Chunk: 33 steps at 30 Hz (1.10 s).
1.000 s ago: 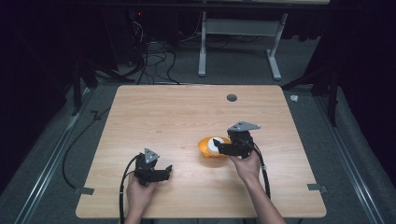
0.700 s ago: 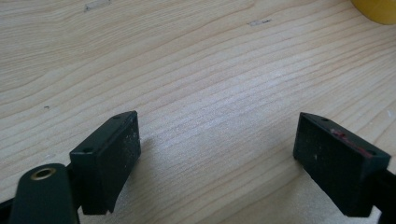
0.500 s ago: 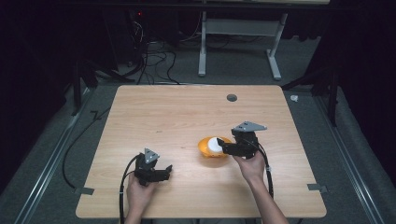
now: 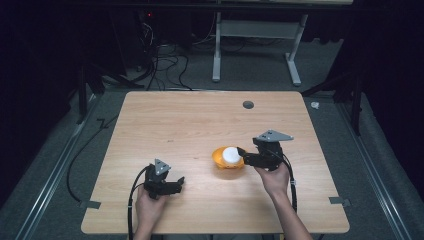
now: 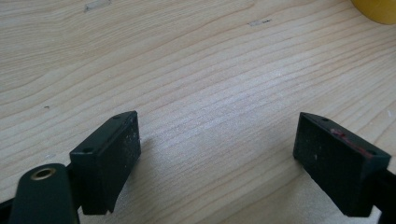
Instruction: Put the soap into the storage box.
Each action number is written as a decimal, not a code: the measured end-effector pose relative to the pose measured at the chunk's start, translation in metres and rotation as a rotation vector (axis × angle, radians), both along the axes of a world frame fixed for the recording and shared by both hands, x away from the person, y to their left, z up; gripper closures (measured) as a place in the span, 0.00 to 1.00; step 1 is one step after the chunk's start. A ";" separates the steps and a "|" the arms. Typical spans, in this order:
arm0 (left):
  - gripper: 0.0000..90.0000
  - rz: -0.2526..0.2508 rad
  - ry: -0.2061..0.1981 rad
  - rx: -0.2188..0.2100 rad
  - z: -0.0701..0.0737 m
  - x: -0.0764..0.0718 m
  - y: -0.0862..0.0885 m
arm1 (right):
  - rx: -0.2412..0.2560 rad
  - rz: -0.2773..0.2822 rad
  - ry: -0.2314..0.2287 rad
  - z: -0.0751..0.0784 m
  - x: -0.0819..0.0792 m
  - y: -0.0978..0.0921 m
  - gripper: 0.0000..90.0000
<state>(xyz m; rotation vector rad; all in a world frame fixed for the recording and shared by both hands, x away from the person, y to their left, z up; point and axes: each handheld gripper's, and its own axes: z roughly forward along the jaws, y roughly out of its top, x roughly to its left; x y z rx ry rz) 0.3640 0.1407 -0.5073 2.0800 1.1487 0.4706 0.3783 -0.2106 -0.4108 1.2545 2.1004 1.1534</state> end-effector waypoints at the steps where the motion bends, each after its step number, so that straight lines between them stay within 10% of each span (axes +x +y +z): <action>1: 0.17 0.000 0.000 0.000 0.000 0.000 0.000 | 0.001 -0.003 -0.002 0.001 -0.001 -0.001 0.34; 33: 0.17 0.000 0.000 0.000 0.000 0.000 0.000 | 0.034 -0.036 -0.043 0.010 -0.016 -0.027 0.34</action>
